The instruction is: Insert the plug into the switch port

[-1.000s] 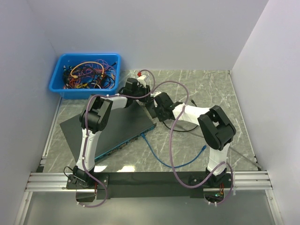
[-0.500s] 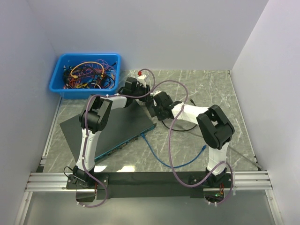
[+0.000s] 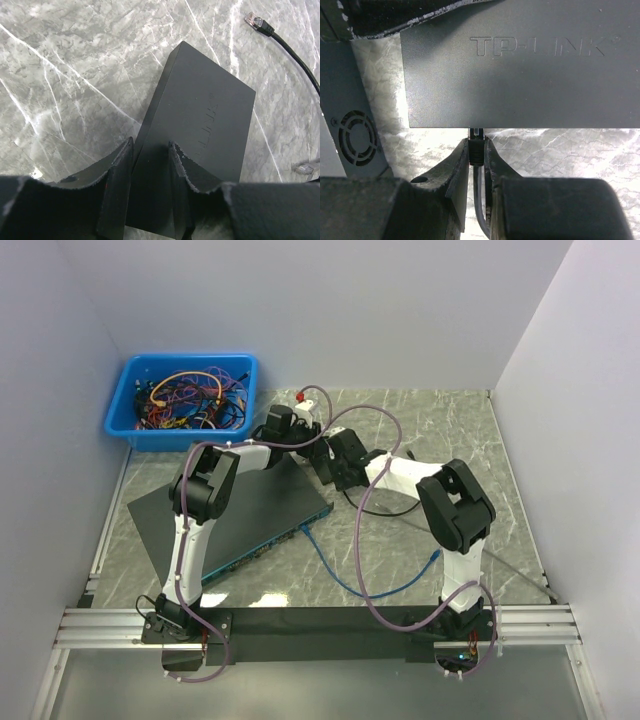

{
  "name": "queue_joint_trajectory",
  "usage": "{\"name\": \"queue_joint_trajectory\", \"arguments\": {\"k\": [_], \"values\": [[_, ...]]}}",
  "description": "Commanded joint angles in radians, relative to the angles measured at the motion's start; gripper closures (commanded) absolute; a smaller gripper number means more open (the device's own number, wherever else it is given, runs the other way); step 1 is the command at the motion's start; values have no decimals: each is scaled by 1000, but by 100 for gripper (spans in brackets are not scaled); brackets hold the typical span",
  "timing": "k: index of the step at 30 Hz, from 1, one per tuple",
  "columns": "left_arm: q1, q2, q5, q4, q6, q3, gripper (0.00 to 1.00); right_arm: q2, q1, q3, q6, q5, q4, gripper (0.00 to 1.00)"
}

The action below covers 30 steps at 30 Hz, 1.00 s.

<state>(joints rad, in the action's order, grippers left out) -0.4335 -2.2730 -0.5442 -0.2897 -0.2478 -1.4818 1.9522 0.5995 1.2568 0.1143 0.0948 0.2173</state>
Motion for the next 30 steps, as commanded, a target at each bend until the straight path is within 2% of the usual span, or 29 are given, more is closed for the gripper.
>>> {"name": "queue_joint_trajectory", "arguments": {"k": [1, 3, 8, 12, 17, 21, 25, 30], "values": [[-79, -66, -162, 276, -60, 60, 60, -58, -14, 10, 25, 60, -263, 78], [-65, -45, -102, 259, -94, 77, 60, -105, -4, -39, 34, 74, -253, 64], [-42, 9, -43, 179, -140, 121, 59, -223, 37, -138, 68, 131, -188, 53], [-34, 38, -20, 139, -168, 149, 59, -315, 48, -188, 113, 177, -129, 52], [-36, 40, 0, 146, -174, 149, 60, -409, 48, -211, 203, 313, -13, 51], [-33, 40, 30, 143, -188, 149, 60, -371, 42, -217, 292, 480, 141, 55], [-25, 40, 33, 126, -205, 155, 60, -309, 22, -229, 364, 471, 214, 59], [-16, 44, 38, 127, -199, 169, 61, -294, 14, -241, 409, 461, 272, 57]]}}
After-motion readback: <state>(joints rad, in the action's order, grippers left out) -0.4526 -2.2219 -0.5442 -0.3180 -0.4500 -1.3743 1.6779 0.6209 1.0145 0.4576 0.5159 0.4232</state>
